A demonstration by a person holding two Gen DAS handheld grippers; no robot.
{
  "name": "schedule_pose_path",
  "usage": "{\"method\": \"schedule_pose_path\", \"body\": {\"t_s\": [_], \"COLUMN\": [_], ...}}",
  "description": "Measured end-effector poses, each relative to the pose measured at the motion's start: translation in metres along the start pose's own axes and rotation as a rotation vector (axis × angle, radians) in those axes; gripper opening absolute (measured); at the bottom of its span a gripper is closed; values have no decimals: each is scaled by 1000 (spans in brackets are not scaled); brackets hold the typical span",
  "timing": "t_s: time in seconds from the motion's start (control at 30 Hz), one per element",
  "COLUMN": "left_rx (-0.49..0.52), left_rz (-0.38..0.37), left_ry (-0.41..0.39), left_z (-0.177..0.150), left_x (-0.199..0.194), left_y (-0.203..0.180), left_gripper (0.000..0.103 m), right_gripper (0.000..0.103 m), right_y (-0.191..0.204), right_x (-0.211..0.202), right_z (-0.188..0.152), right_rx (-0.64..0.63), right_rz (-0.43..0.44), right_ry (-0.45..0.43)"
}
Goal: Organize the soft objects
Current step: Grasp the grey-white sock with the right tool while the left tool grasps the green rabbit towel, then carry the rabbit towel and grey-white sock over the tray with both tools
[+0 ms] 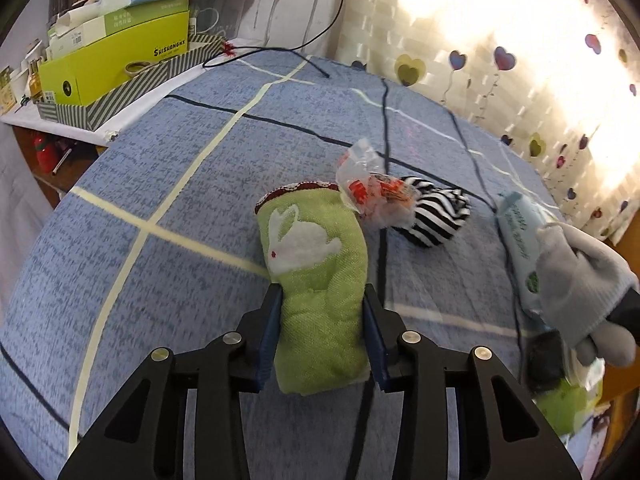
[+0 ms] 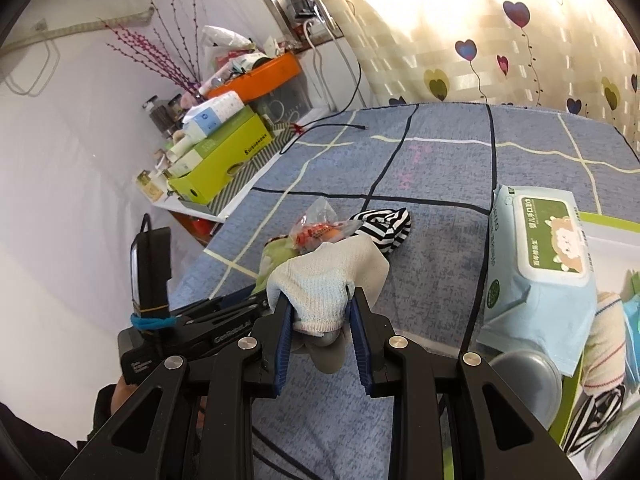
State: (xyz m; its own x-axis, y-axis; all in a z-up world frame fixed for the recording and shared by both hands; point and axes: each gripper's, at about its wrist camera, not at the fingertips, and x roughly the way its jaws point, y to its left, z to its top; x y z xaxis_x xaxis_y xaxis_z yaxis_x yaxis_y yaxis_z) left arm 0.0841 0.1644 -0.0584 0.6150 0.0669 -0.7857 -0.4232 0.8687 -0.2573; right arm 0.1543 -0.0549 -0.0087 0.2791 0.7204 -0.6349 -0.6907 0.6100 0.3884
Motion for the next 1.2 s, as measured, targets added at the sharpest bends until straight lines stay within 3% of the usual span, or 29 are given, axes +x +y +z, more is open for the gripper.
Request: {"method": "schedule_pose_path", "body": {"t_s": [0.53, 1.2], "left_rx": [95, 268], "left_rz": [-149, -265], "left_ry": [-101, -110], "left_z": [-28, -48], "left_x": [-80, -110], "left_y": [-44, -135], "left_gripper": [39, 39], "right_gripper": [26, 26], "right_y": [9, -22], "right_x": [-59, -130], "right_z": [-32, -70], "right_rx": [-24, 18], "right_rz": [-31, -101], "right_ry": [-90, -193]}}
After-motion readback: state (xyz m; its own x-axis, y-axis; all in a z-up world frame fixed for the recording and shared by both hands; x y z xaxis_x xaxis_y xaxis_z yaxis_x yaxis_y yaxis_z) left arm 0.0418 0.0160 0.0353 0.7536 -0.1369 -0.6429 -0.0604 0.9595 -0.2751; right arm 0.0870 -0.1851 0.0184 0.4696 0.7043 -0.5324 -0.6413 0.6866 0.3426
